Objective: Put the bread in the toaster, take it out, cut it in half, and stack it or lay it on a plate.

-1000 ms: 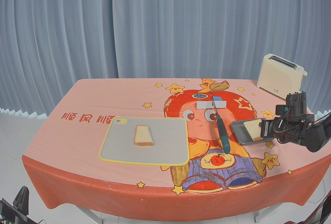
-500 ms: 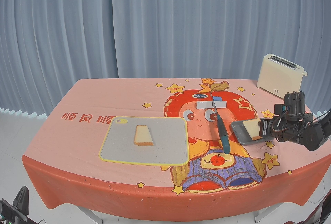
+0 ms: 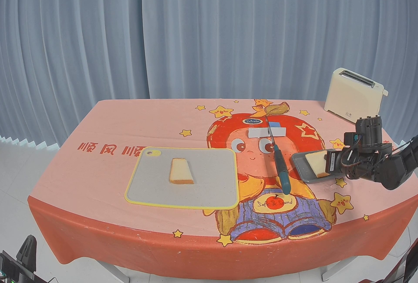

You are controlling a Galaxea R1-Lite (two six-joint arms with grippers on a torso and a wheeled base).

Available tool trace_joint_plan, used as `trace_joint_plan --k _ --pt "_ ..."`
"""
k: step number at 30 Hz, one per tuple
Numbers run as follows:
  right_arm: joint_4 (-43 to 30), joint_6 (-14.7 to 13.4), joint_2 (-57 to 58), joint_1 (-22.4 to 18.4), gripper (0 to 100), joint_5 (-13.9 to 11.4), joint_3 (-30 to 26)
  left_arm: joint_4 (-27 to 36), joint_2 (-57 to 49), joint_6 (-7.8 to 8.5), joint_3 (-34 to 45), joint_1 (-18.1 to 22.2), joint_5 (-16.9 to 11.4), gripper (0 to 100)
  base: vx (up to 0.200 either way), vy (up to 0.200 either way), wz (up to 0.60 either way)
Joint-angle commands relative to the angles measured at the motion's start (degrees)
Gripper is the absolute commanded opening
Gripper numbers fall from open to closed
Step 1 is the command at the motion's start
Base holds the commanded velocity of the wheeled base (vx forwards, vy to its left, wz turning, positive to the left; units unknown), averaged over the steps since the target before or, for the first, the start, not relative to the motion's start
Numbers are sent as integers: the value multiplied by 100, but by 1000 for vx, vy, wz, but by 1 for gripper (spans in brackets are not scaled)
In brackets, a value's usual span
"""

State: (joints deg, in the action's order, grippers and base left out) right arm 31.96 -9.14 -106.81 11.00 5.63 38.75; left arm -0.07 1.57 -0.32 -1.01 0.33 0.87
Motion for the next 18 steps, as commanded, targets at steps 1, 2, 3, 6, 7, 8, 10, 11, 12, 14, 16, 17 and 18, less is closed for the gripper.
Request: trace_joint_plan --k 1,2,3,6,7,8,10,11,12,14,16,17,18 --pt "3 0 -50 8 0 -1 -8 -1 10 -3 101 2 1 0 0 0 0" --pt "3 0 -41 8 0 -1 -8 -1 10 -3 101 2 1 0 0 0 0" --pt "3 0 -41 8 0 -1 1 -1 10 -3 101 2 1 0 0 0 0" --pt "3 0 -24 8 0 8 1 -1 10 -3 101 2 1 0 0 0 0" --pt "3 0 -24 8 0 8 -8 -1 10 -3 101 2 1 0 0 0 0" --pt "3 0 -15 8 0 8 -8 -1 10 -3 101 2 1 0 0 0 0" --pt "3 0 3 8 0 8 -8 -1 10 -3 101 2 1 0 0 0 0" --pt "3 0 3 8 0 8 -8 -1 10 -3 101 2 1 0 0 0 0" --pt "3 0 3 8 0 8 -8 -1 10 -3 101 2 1 0 0 0 0" --pt "3 0 11 8 0 17 -17 -1 10 -3 101 2 1 0 0 0 0" --pt "3 0 20 8 0 17 -17 -1 10 -3 101 2 1 0 0 0 0" --pt "3 0 29 8 0 26 -17 -1 10 -3 101 2 1 0 0 0 0" --pt "3 0 29 8 0 26 -17 -1 10 -3 101 2 1 0 0 0 0"
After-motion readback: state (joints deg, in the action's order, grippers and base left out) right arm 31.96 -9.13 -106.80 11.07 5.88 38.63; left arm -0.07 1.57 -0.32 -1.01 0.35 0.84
